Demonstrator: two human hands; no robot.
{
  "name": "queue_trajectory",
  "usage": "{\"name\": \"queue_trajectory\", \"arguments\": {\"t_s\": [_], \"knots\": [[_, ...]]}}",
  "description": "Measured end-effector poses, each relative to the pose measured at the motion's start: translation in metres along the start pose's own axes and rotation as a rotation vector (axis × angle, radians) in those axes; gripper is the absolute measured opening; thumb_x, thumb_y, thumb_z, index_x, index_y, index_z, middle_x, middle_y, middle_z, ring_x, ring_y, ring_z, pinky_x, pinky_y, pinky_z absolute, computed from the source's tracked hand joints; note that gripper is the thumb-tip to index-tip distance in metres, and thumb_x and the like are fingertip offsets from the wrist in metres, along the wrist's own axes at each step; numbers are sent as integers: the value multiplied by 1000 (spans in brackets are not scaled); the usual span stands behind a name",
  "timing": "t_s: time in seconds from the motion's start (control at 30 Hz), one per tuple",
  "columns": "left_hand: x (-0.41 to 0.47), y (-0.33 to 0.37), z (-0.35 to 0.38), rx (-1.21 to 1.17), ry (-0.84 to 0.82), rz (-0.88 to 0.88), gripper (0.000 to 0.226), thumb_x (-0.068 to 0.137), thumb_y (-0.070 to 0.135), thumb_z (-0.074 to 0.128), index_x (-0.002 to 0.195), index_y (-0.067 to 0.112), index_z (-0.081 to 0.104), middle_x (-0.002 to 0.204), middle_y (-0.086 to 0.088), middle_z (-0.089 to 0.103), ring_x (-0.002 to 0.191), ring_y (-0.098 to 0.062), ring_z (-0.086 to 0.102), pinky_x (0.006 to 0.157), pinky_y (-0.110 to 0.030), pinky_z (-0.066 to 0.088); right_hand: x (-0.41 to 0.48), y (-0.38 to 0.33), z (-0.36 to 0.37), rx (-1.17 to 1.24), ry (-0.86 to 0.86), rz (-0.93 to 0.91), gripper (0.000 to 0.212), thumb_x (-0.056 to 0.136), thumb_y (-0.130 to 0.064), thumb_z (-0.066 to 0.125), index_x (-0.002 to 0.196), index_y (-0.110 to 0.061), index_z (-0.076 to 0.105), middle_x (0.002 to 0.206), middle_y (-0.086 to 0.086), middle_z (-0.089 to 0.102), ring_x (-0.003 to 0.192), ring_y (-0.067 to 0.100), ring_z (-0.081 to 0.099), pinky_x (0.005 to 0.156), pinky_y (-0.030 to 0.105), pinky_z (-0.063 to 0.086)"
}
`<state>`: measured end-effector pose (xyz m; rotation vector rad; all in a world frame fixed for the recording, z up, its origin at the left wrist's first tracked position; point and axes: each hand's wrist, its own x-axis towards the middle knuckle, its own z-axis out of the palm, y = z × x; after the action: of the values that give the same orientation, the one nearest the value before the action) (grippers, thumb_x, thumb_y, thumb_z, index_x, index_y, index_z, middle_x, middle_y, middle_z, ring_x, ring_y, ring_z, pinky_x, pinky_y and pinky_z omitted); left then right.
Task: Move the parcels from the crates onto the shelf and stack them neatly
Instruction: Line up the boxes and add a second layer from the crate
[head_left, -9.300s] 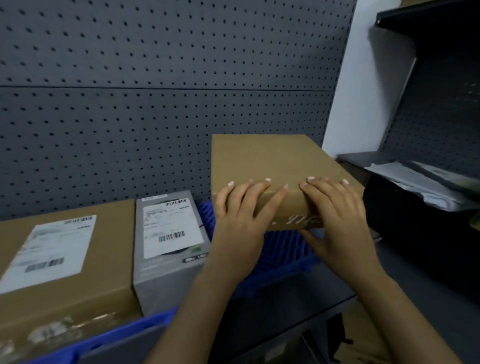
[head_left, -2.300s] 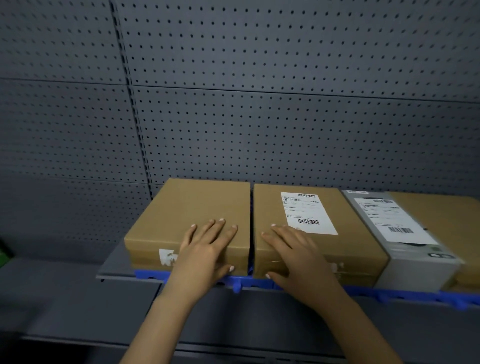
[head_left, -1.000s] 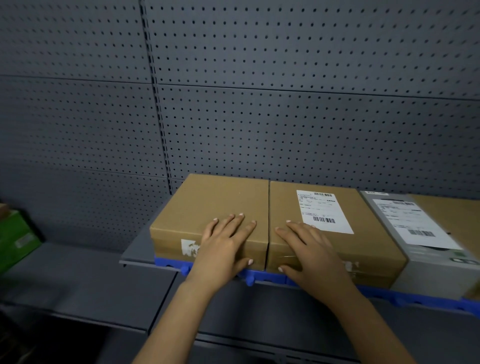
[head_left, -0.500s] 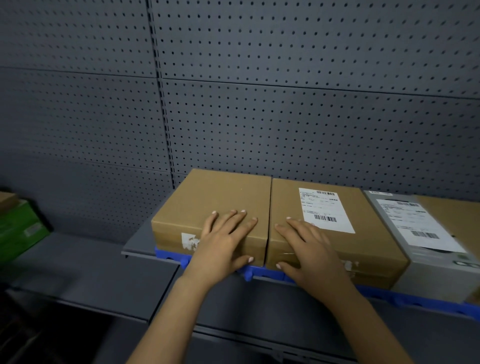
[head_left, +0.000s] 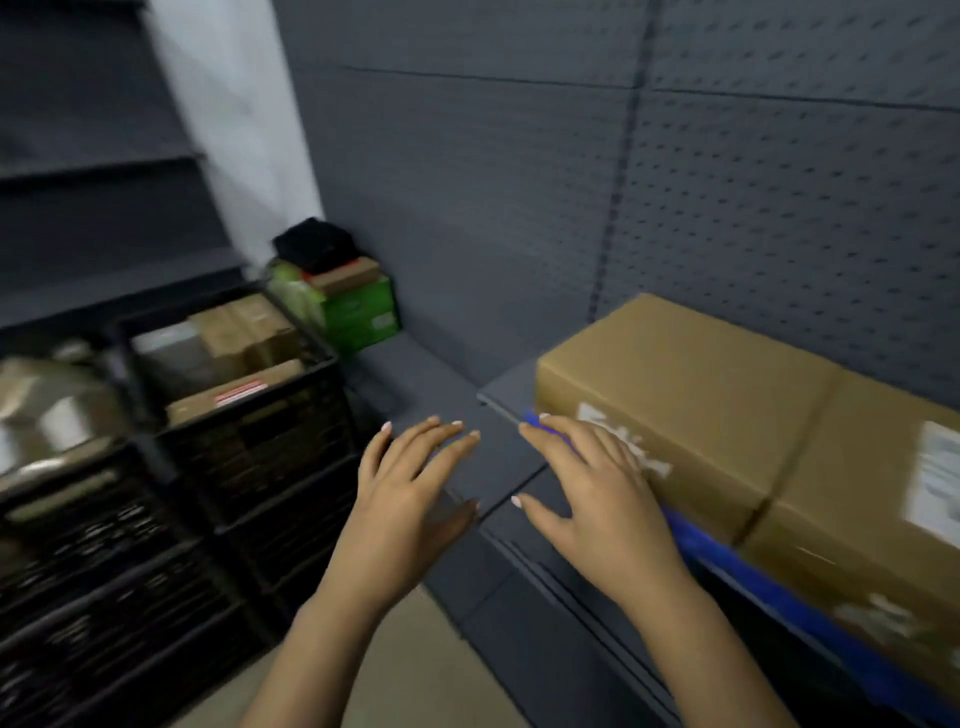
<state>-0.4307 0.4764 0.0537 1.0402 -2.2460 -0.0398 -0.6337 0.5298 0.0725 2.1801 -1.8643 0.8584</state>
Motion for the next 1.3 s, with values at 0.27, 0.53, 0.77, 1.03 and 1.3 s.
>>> {"name": "queue_trajectory", "arguments": {"t_s": [0.27, 0.53, 0.77, 1.03, 1.3], "knots": [[-89, -102, -90, 261, 80, -362, 56, 83, 50, 54, 135, 28, 51, 128, 11, 54, 128, -12, 43, 112, -38, 22, 71, -129, 97, 238, -123, -319, 56, 80, -35, 74, 131, -22, 56, 128, -3, 56, 119, 18, 50, 100, 33, 38], [-130, -249, -164, 398, 192, -520, 58, 80, 41, 72, 133, 29, 52, 127, 10, 55, 125, -14, 45, 109, -44, 29, 163, -269, 195, 289, -182, -497, 55, 80, -36, 73, 131, -24, 55, 126, -5, 54, 121, 17, 47, 102, 35, 38], [-156, -360, -224, 460, 214, -648, 53, 83, 44, 66, 132, 30, 52, 125, 11, 55, 124, -13, 43, 109, -40, 26, 231, -376, 263, 327, -289, -611, 55, 83, -37, 70, 133, -25, 53, 130, -6, 51, 124, 16, 44, 105, 35, 37], [-156, -468, -232, 480, 219, -794, 61, 76, 36, 78, 131, 30, 52, 125, 10, 55, 123, -11, 41, 108, -36, 21, 308, -432, 353, 355, -413, -707, 54, 84, -36, 69, 134, -26, 52, 131, -7, 50, 125, 15, 42, 107, 33, 33], [-133, -561, -237, 517, 189, -945, 60, 76, 39, 75, 130, 31, 50, 125, 8, 56, 121, -13, 41, 107, -37, 23, 390, -471, 434, 388, -523, -768, 57, 83, -37, 68, 136, -29, 48, 132, -10, 47, 124, 12, 39, 106, 30, 30]]}}
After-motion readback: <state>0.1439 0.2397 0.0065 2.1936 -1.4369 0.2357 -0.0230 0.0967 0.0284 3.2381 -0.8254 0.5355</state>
